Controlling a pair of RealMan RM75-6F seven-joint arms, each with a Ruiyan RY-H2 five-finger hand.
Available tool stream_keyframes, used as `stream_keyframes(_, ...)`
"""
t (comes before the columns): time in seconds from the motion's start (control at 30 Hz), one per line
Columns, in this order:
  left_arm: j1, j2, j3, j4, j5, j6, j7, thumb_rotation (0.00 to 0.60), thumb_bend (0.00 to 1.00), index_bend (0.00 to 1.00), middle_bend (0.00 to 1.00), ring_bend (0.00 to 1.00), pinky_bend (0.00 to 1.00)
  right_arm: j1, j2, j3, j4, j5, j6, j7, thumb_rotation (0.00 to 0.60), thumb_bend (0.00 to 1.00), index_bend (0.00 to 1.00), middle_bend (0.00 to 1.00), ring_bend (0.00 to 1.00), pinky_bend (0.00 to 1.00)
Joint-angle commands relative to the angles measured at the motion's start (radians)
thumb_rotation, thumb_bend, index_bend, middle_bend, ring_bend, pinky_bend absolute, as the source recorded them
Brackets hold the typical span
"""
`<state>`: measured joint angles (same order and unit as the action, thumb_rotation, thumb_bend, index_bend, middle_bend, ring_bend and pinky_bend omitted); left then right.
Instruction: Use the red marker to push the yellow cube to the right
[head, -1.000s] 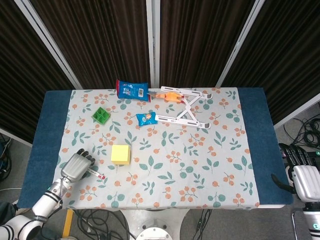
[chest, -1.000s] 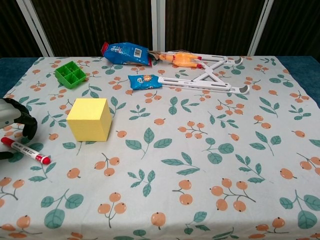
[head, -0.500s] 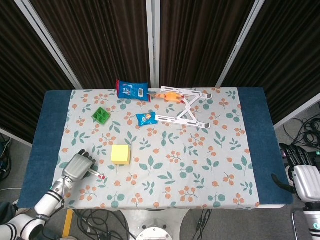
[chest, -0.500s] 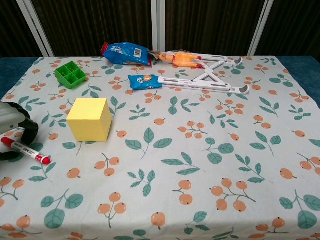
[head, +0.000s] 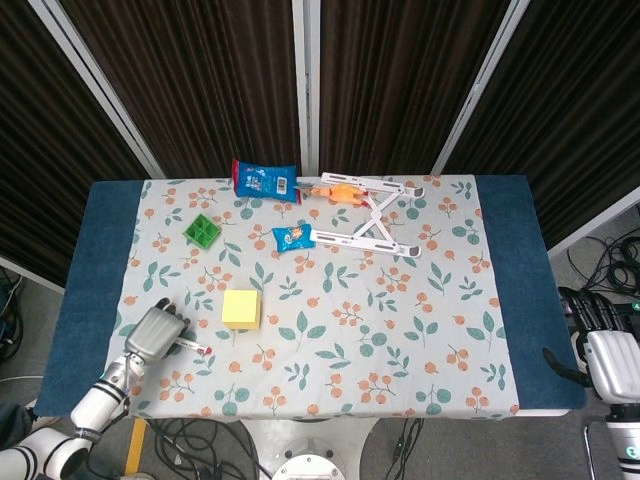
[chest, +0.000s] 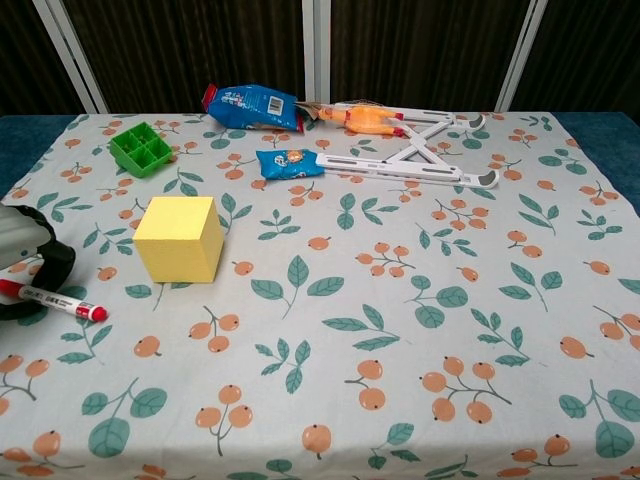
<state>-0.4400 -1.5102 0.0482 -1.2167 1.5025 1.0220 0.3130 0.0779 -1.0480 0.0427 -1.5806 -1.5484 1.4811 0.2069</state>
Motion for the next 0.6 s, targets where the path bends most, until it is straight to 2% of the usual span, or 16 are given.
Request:
stream_keyframes(0.03, 0.002, -0.005, 0.001, 0.01, 0.008, 0.013, -0.013, 0.6, 0.33, 0.63, 0.69, 0.43, 0.25, 0.0, 0.0, 0.0, -0.001, 0.0, 0.0, -0.001, 0.6, 0.17, 0.0, 0.1, 0.0, 0.0)
stream_keyframes(0.13, 0.004, -0.009, 0.004, 0.025, 0.017, 0.029, -0.051, 0.6, 0.33, 0.67, 0.72, 0.48, 0.3, 0.0, 0.001, 0.0, -0.003, -0.001, 0.0, -0.003, 0.6, 0.17, 0.0, 0.1, 0.0, 0.0)
stream_keyframes(0.3, 0.011, -0.007, 0.014, 0.052, 0.042, 0.059, -0.134, 0.6, 0.35, 0.71, 0.75, 0.53, 0.45, 0.0, 0.002, 0.001, -0.004, -0.001, 0.002, -0.003, 0.6, 0.17, 0.01, 0.1, 0.0, 0.0)
stream_keyframes(0.6, 0.046, -0.002, 0.013, 0.144, 0.071, 0.165, -0.363, 0.6, 0.4, 0.71, 0.75, 0.53, 0.47, -0.005, 0.006, 0.0, -0.009, -0.005, 0.011, -0.004, 0.6, 0.17, 0.0, 0.1, 0.0, 0.0)
